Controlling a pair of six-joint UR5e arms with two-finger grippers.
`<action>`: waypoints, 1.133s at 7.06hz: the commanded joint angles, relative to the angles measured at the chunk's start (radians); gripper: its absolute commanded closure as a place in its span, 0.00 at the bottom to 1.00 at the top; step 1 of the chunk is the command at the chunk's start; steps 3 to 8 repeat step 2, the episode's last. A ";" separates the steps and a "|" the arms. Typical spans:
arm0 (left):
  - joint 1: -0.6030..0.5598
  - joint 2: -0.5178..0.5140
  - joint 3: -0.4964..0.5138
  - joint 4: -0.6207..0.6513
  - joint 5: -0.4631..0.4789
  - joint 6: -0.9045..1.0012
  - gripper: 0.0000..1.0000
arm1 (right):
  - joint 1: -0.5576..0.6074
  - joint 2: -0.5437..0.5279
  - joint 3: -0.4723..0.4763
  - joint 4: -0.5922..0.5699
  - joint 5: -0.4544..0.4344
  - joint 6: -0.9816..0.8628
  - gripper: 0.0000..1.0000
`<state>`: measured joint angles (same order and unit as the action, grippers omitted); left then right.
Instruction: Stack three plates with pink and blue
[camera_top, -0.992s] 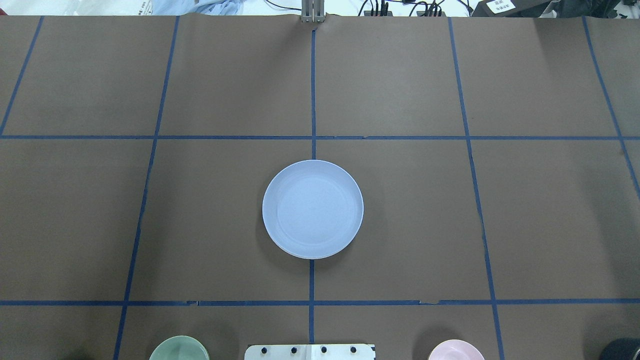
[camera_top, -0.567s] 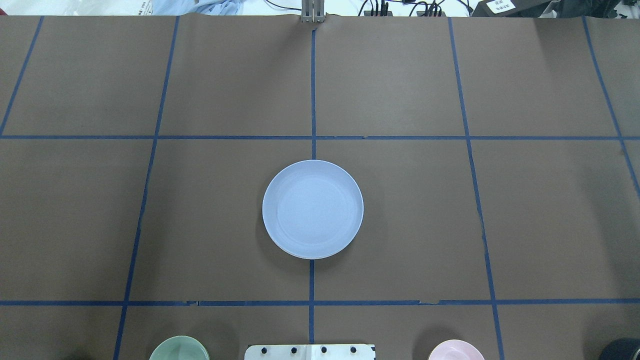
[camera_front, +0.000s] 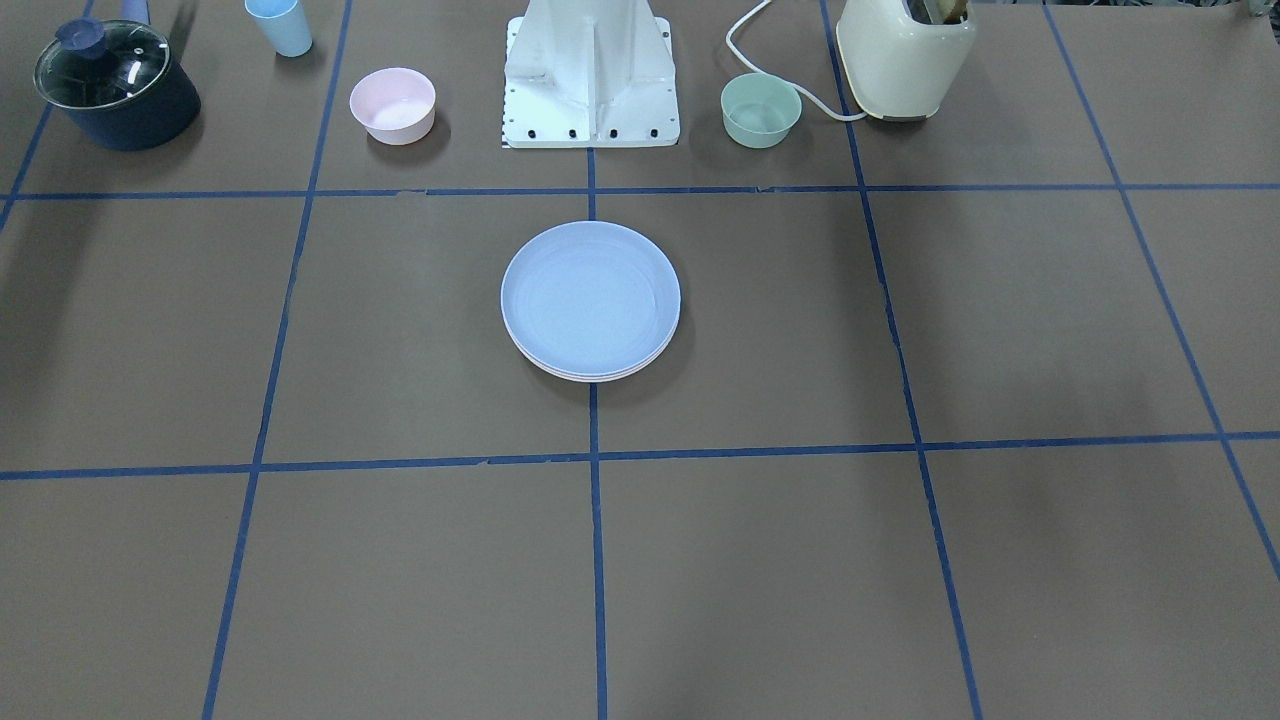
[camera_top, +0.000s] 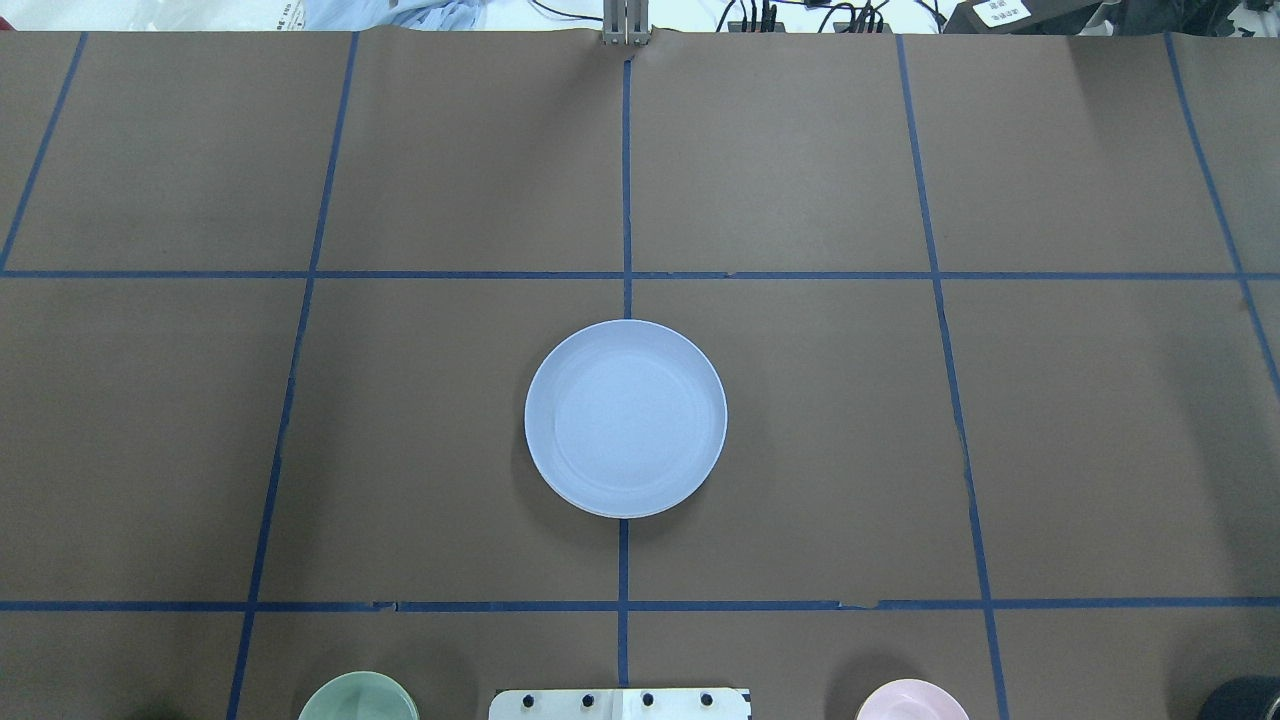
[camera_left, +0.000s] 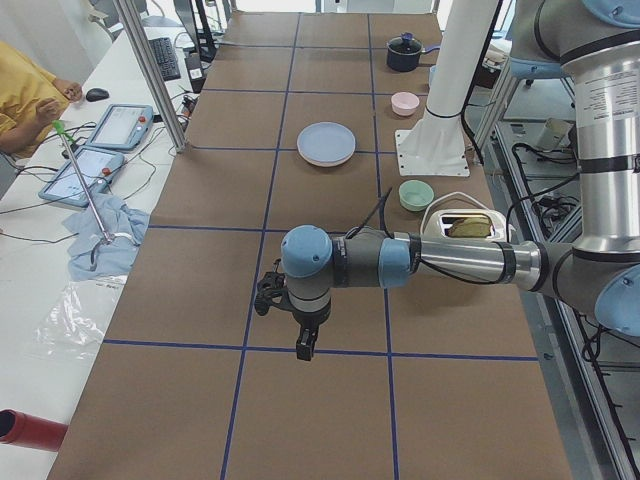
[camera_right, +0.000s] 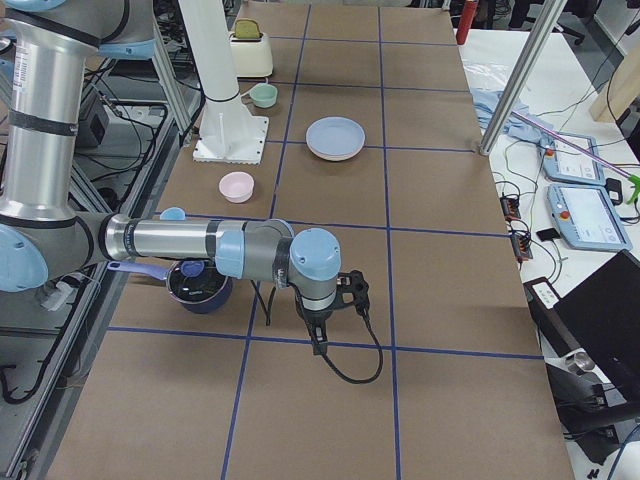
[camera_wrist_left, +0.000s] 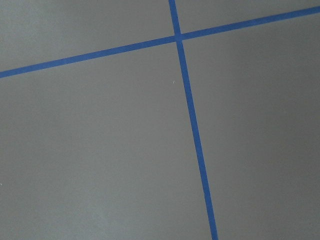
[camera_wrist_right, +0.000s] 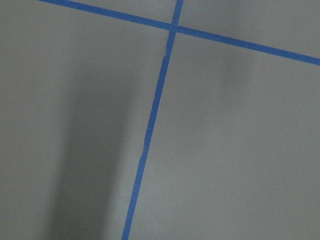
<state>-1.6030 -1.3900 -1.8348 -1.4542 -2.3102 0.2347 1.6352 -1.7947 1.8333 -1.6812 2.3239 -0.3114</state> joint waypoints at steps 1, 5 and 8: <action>0.000 -0.003 -0.001 0.000 0.000 0.000 0.00 | 0.000 0.000 0.000 0.000 0.000 0.000 0.00; 0.000 -0.004 -0.001 0.000 0.000 0.000 0.00 | 0.000 -0.002 0.000 0.000 0.002 0.000 0.00; 0.000 -0.004 -0.001 0.000 0.000 0.000 0.00 | 0.000 -0.002 0.000 0.000 0.002 0.000 0.00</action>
